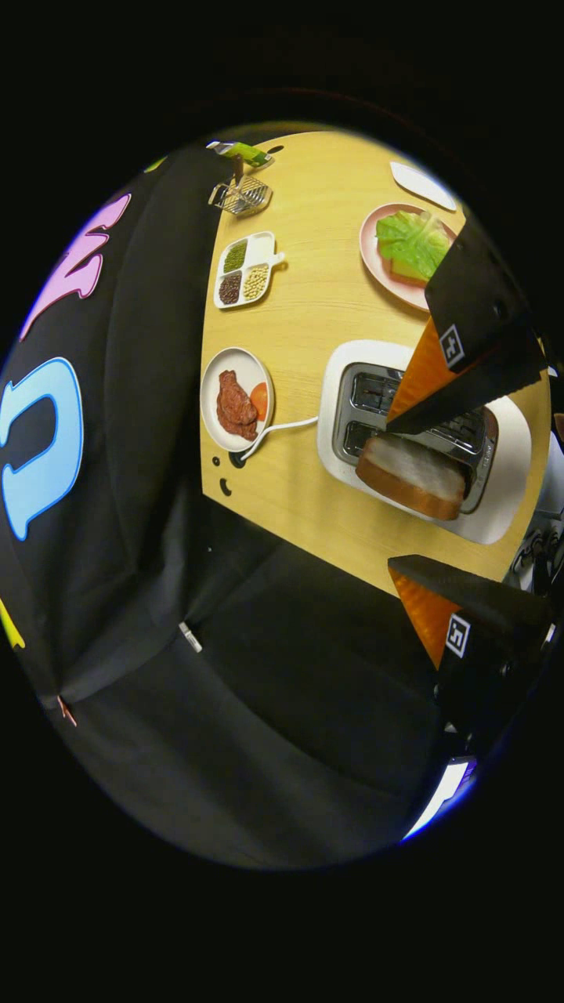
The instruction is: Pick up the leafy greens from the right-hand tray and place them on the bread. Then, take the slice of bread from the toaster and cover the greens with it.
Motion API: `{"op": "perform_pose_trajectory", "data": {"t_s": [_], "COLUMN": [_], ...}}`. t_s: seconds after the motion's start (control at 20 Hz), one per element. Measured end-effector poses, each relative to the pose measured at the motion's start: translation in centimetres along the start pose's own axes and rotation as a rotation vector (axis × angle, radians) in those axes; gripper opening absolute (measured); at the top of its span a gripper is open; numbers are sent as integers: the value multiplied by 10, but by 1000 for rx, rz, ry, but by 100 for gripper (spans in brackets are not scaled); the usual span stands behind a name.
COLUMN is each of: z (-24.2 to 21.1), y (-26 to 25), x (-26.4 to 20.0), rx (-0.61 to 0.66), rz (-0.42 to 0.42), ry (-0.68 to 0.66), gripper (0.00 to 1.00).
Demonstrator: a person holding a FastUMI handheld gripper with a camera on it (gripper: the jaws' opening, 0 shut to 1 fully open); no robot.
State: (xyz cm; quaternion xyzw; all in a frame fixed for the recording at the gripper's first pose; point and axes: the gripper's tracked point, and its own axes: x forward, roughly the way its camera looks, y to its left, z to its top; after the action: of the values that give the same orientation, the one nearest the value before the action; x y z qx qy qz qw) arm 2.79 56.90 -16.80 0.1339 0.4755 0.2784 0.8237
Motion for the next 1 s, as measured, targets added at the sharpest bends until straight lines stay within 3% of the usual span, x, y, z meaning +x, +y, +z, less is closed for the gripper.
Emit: {"op": "perform_pose_trajectory", "data": {"t_s": [0.25,0.3,0.35,0.5,0.6,0.7,1.0], "z": [-4,-10,-14,-13,-17,-16,7], "y": [-15,-19,-22,-31,-33,-33,-20], "x": [18,21,21,20,18,14,-28], "rx": [12,12,18,56,86,91,124], "rz": [-108,-129,-148,-197,-204,-200,-101], "ry": [19,41,59,65,83,84,28], "gripper": [89,79,77,34,21,16,17]}}
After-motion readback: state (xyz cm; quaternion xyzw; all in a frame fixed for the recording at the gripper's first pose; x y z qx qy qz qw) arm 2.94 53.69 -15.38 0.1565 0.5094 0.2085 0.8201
